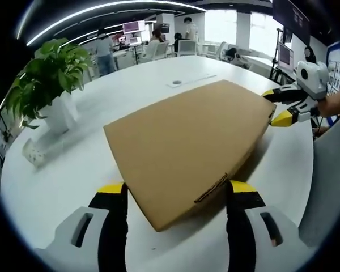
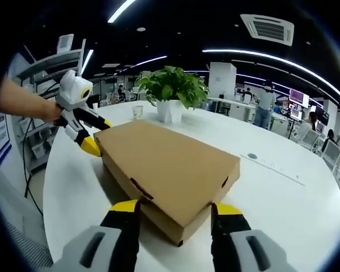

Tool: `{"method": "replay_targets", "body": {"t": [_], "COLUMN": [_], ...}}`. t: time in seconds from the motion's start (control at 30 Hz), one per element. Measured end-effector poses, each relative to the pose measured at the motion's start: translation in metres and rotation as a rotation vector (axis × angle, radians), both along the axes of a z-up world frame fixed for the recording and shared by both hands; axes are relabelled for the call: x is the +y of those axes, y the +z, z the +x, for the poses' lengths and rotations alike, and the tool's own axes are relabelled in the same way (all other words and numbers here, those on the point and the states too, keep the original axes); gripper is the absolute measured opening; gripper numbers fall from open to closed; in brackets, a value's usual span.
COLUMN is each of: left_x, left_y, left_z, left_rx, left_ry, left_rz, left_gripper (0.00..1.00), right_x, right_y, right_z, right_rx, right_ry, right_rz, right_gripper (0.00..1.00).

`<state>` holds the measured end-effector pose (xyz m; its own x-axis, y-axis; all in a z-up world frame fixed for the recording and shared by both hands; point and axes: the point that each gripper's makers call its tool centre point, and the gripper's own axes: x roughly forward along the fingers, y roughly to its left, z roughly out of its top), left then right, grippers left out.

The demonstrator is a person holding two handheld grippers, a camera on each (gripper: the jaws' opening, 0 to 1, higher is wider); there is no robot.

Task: Operate the shoe box by opening the lid, removing the specified soft item, and placing it in the target area until the item is outside and the box remains undamaged.

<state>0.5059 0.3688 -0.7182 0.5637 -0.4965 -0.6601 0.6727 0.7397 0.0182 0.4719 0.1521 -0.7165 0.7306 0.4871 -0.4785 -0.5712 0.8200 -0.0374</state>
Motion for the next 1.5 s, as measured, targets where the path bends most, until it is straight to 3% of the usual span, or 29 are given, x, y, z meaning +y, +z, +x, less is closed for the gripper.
{"method": "replay_targets", "body": {"t": [0.2, 0.3, 0.47, 0.93, 1.5], "left_x": [0.001, 0.001, 0.003, 0.002, 0.002], "left_y": [-0.002, -0.001, -0.001, 0.026, 0.061], "left_z": [-0.003, -0.004, -0.002, -0.005, 0.0], "left_rx": [-0.022, -0.019, -0.008, -0.003, -0.051], "left_ry": [0.025, 0.034, 0.047, 0.074, 0.09], "left_rz": [0.005, 0.008, 0.01, -0.043, -0.14], "left_gripper": [0.66, 0.65, 0.64, 0.64, 0.65], "right_x": [0.001, 0.003, 0.003, 0.004, 0.005], "right_y": [-0.001, 0.001, 0.003, 0.028, 0.053], "right_z": [0.0, 0.0, -0.001, -0.001, 0.002], "right_rx": [-0.004, 0.016, 0.02, 0.001, -0.062], "right_ry": [-0.006, -0.035, -0.028, -0.035, -0.003], "right_rz": [-0.006, 0.027, 0.013, 0.076, 0.061], "right_gripper": [0.48, 0.48, 0.48, 0.51, 0.52]}}
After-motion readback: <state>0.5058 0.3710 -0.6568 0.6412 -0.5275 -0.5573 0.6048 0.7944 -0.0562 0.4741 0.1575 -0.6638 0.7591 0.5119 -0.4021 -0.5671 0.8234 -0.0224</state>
